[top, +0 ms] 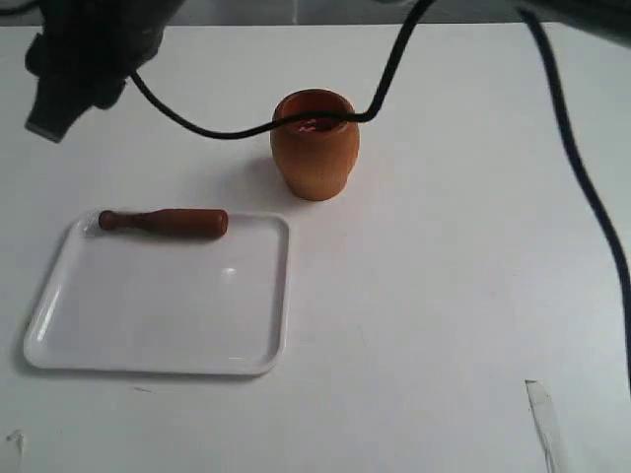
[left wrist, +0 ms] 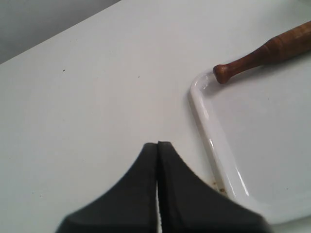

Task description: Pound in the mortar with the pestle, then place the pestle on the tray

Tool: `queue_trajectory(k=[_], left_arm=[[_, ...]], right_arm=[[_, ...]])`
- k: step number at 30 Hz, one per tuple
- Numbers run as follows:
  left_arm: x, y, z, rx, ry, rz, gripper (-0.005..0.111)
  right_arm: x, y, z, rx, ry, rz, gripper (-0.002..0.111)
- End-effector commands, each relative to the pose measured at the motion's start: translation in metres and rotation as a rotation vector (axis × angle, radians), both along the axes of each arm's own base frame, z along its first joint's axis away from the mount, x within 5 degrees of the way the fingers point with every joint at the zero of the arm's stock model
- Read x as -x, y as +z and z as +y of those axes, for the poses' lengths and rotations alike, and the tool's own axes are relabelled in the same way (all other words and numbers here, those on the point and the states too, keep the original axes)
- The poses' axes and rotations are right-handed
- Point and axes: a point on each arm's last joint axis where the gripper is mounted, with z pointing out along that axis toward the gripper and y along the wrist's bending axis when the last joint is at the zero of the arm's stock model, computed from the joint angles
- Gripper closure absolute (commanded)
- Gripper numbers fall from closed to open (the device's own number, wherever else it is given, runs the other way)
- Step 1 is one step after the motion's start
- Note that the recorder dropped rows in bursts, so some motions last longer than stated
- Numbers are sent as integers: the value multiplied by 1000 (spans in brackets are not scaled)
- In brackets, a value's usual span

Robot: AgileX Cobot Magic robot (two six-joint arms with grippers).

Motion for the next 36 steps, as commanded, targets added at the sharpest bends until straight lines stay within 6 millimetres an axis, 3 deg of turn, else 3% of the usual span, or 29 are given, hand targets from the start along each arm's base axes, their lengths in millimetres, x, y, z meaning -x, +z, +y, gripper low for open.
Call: queue_trajectory(k=[1,3,5,10,18,26,31,36], left_arm=[[0,0,-1,15,-6,-4,107],[0,0,-1,15,-6,-4,107],[0,0,-1,15,-6,-4,107],[0,0,-1,15,-6,-4,107],[0,0,-1,15,-6,-4,107],[0,0,-1,15,-6,-4,107],[0,0,-1,15,-6,-4,107],[0,0,-1,15,-6,-4,107]], right_arm=[[9,34,-11,-109,-4,9,80],[15,39,-24,-102,-1,-6,99],[17,35,-34,-104,-17,-13,108],[31,32,-68,-266,-67,-62,108],[72,30,-135,-654,18,-211,108],[96,27,-186,-694,18,-222,108],[117,27,-228,-812,2,-219,108],[140,13,-271,-932,18,-255,108]])
